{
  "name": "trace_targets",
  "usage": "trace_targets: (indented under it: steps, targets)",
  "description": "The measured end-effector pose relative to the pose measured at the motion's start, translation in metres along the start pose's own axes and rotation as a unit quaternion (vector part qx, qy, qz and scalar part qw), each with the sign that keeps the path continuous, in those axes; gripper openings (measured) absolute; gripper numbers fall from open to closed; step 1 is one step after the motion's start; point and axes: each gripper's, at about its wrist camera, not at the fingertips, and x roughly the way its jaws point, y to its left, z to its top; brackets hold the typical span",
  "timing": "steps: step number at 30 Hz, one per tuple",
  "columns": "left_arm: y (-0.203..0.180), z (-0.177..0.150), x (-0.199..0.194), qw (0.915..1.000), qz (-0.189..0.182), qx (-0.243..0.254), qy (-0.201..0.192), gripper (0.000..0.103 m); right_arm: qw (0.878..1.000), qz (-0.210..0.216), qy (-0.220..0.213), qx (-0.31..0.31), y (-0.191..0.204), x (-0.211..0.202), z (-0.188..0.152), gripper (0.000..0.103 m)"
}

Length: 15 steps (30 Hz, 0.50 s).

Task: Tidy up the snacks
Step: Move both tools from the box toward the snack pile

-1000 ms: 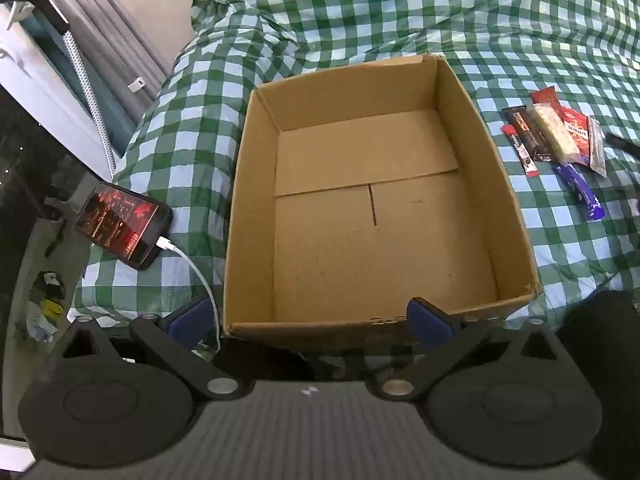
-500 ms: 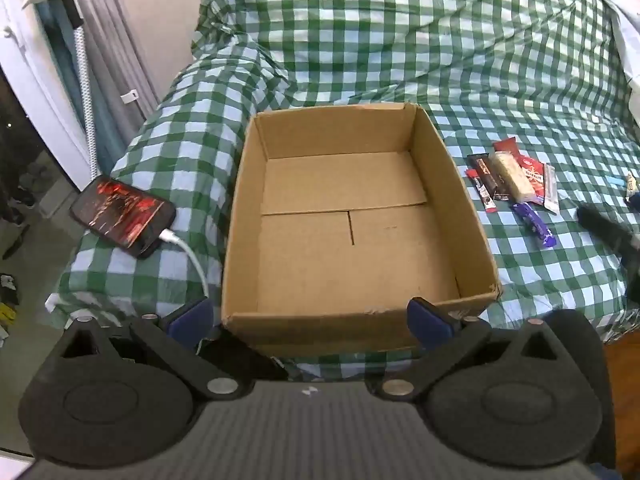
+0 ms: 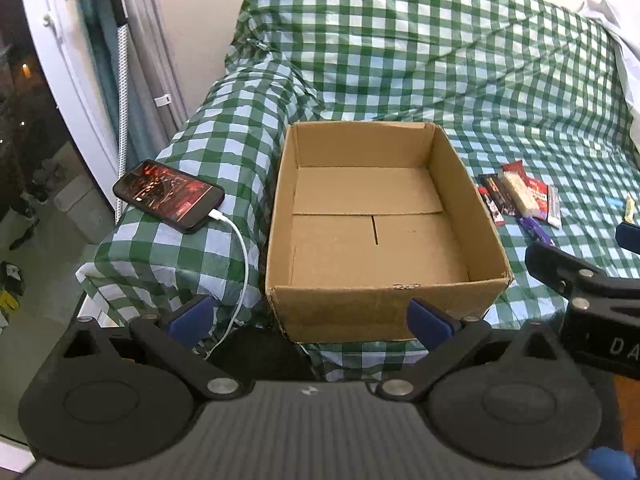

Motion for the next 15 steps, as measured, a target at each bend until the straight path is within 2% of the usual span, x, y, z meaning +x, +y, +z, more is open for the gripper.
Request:
trace_targets:
  steps: [9, 15]
  targets:
    - [0.003, -0.005, 0.006, 0.9999, 0.012, 0.005, -0.002, 0.103, 1.000, -0.013, 0.017, 0.007, 0.009, -0.013, -0.024, 0.103]
    - [0.008, -0.007, 0.015, 0.9999, 0.007, 0.004, 0.007, 0.103, 0.999, -0.014, 0.030, 0.006, 0.008, -0.012, -0.020, 0.103]
